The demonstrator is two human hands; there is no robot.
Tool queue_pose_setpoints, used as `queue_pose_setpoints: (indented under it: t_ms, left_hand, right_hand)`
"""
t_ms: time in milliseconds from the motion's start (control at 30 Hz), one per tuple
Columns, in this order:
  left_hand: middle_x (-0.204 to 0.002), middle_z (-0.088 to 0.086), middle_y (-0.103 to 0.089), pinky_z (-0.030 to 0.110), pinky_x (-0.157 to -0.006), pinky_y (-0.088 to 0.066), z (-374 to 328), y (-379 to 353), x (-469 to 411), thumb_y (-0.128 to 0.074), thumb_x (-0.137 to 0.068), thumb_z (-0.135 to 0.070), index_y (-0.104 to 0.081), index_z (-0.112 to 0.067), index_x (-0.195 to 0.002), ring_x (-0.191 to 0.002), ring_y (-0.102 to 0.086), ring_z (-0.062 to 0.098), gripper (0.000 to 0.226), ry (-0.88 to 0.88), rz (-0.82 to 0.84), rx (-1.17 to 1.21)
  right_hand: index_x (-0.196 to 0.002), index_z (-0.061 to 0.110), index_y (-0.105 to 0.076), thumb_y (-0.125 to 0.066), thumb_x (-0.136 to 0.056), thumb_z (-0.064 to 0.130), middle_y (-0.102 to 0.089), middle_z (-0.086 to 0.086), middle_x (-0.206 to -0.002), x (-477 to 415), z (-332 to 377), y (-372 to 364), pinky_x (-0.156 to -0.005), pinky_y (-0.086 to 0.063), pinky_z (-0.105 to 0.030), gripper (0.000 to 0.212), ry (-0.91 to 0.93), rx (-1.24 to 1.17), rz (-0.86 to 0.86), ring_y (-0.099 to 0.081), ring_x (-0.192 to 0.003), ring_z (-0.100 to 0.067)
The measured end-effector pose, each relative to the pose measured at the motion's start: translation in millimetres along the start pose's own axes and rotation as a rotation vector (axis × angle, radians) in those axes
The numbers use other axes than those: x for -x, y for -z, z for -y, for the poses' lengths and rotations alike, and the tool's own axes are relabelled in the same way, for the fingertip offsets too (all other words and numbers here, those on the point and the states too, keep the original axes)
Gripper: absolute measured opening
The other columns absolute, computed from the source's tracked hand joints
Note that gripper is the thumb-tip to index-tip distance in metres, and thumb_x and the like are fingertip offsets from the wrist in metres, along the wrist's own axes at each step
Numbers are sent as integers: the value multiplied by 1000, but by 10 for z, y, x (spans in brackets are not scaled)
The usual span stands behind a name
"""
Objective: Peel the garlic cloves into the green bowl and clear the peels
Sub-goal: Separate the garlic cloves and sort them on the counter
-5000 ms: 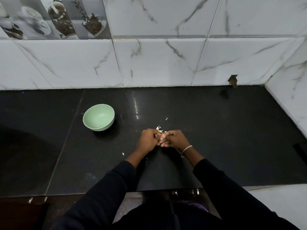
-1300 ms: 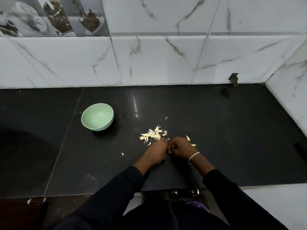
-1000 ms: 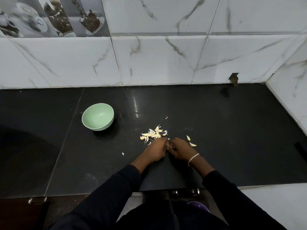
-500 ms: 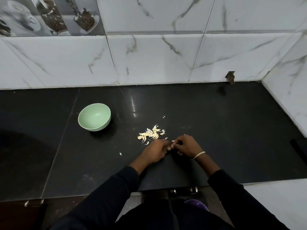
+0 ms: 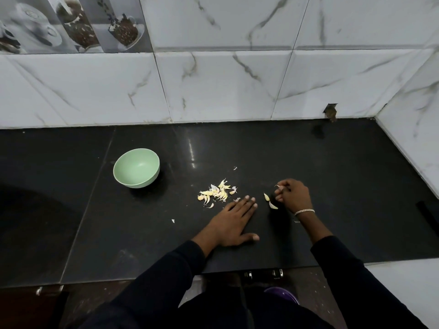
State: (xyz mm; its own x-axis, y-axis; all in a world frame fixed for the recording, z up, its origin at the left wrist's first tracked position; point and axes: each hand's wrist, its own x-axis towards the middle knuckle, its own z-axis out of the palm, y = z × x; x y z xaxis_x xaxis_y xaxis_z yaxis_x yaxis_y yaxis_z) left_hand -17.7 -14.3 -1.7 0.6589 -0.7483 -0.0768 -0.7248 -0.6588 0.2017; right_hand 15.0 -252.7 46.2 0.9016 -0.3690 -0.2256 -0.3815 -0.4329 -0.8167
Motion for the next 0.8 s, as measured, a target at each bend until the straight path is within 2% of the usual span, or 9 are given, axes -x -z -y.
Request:
queue_pose_setpoints:
  t_ms: [167, 333, 467, 567, 633, 700, 800]
  left_hand:
    - [-169, 3, 5, 44, -127, -1, 96, -68, 75, -21, -89, -84, -7, -15, -161, -153, 21, 22, 101, 118, -14, -86]
    - [-169, 3, 4, 48, -126, -4, 272, -27, 158, -17, -88, -86, -10, -15, -161, -154, 20, 24, 102, 193, -55, -133]
    - [-170, 3, 4, 49, -126, -5, 389, 45, 255, -18, -90, -85, -9, -18, -162, -154, 19, 25, 99, 207, -75, -134]
    - [-169, 3, 5, 45, -126, -2, 438, 123, 300, -19, -91, -84, -8, -18, -162, -154, 18, 24, 97, 229, -88, -113]
    - [-170, 3, 0, 45, -126, -6, 472, 162, 318, -17, -92, -82, -12, -17, -161, -155, 13, 25, 95, 271, -84, -70]
    - [-168, 4, -13, 45, -123, -16, 501, 190, 321, -19, -94, -78, -21, -16, -159, -155, -2, 28, 90, 311, -96, -46]
    - [-155, 2, -35, 44, -112, -30, 527, 224, 298, -26, -96, -73, -36, -18, -150, -144, -25, 27, 78, 345, -149, -41]
  right_hand:
    - [-87, 3, -66, -48, -93, -4, -72, -14, -77, 11, -67, 23, -58, -56, -23, 20, 4, 54, -45, -64, -57, -17]
    - [-87, 11, -78, -69, -88, 9, -72, -1, -86, 45, -165, 82, -81, -44, -24, 9, 57, 228, -27, -64, -87, -14]
    - [-92, 11, -78, -67, -90, 11, -72, 2, -85, 65, -171, 75, -88, -51, -29, 12, 50, 252, 56, -68, -89, -17]
    - [-80, 15, -78, -65, -87, 12, -74, 3, -82, 67, -157, 48, -85, -51, -29, 15, 53, 297, 105, -68, -88, -16]
    - [-70, 15, -73, -70, -85, 17, -71, 0, -78, 66, -126, -3, -77, -48, -30, 16, 84, 294, 58, -65, -87, -18]
    - [-66, 14, -67, -76, -83, 24, -64, -2, -76, 77, -33, -94, -70, -43, -29, 22, 142, 243, 0, -60, -82, -16]
    - [-73, 15, -70, -79, -83, 27, -64, -2, -79, 89, 201, -330, -68, -40, -24, 18, 274, 261, 102, -59, -75, -14]
